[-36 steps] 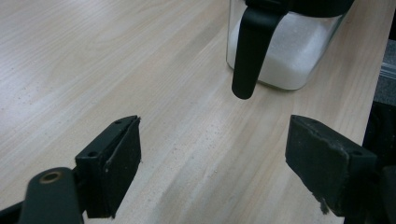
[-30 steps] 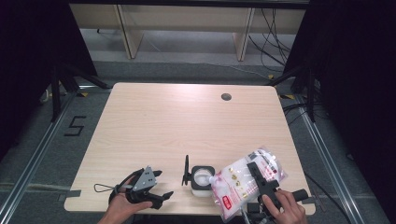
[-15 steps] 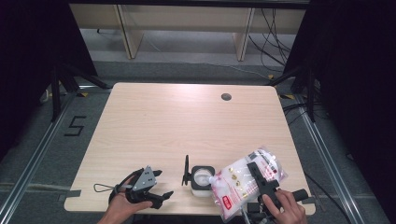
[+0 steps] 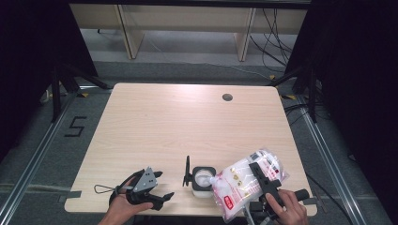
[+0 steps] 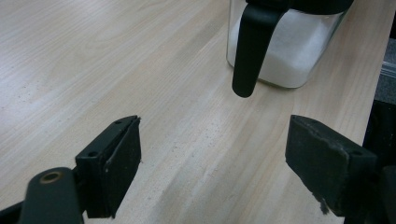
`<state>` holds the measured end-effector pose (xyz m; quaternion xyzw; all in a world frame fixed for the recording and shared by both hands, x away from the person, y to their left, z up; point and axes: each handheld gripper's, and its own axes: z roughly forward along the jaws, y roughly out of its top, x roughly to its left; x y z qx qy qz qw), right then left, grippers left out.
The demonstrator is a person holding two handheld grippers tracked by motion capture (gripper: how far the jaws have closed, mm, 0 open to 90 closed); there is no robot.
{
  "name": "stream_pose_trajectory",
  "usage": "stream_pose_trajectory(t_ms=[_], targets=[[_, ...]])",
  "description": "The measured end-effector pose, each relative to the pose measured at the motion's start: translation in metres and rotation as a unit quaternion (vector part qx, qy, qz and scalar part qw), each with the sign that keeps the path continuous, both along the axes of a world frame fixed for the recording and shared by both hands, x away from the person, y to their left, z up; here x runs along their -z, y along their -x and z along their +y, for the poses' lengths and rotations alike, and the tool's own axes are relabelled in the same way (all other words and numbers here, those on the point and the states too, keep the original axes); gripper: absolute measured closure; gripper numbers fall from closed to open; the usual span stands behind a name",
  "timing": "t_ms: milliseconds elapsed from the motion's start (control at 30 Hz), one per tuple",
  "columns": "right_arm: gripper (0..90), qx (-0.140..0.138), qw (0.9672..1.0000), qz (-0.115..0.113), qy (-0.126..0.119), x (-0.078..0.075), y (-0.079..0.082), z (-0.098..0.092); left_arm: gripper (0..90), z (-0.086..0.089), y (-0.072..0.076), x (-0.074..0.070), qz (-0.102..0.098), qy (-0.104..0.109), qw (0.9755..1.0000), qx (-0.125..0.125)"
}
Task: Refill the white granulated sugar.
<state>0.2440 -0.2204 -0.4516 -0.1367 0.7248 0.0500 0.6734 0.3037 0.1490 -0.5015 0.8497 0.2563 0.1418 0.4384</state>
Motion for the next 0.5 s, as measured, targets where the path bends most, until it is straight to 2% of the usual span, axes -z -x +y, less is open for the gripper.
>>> stream_pose_trajectory(t_ms=[67, 100, 133, 167, 200, 233, 333, 367, 400, 433, 467, 500], targets=[[56.8, -0.004, 1.0, 0.0, -0.002, -0.002, 0.0, -0.001, 17.9, 0.0, 0.0, 0.0, -0.003, 0.005, 1.0, -0.001], [56.9, -0.007, 0.9999, 0.002, -0.014, -0.002, -0.001, -0.002, 17.9, 0.002, 0.0, -0.001, -0.007, -0.011, 0.9999, 0.003], [56.9, 0.01, 0.9985, 0.023, -0.049, 0.003, -0.001, -0.004, 17.9, 0.003, -0.001, -0.001, -0.008, -0.017, 0.9998, 0.007], [56.9, 0.014, 0.9984, 0.025, -0.049, 0.003, -0.001, -0.004, 17.9, 0.002, -0.001, -0.001, -0.008, -0.012, 0.9999, 0.008], [56.9, -0.002, 0.9991, 0.023, -0.035, 0.0, -0.003, -0.004, 17.9, 0.001, 0.0, -0.001, -0.001, -0.008, 1.0, 0.002], [57.0, 0.005, 0.9976, 0.034, -0.061, 0.003, -0.002, -0.006, 17.9, 0.001, 0.0, -0.001, -0.001, -0.009, 1.0, 0.004], [57.1, -0.014, 0.9979, 0.037, -0.052, -0.002, -0.007, -0.007, 17.9, 0.002, 0.0, -0.001, -0.003, -0.01, 0.9999, 0.003], [57.3, -0.009, 0.9961, 0.044, -0.076, 0.001, -0.007, -0.008, 17.9, 0.001, 0.0, 0.0, -0.002, -0.002, 1.0, -0.001], [57.6, -0.011, 0.9957, 0.046, -0.08, 0.0, -0.007, -0.009, 17.9, 0.001, 0.0, -0.001, 0.003, 0.002, 1.0, -0.001], [57.8, -0.006, 0.9913, 0.061, -0.116, 0.005, -0.008, -0.011, 17.9, 0.001, -0.001, 0.0, 0.001, 0.004, 1.0, -0.001], [58.1, -0.013, 0.9931, 0.055, -0.103, 0.003, -0.009, -0.011, 17.9, 0.001, 0.0, 0.0, 0.0, 0.009, 0.9999, -0.005], [58.3, -0.024, 0.9966, 0.043, -0.067, -0.003, -0.011, -0.01, 17.9, 0.002, -0.001, 0.0, -0.001, 0.006, 1.0, 0.0]])
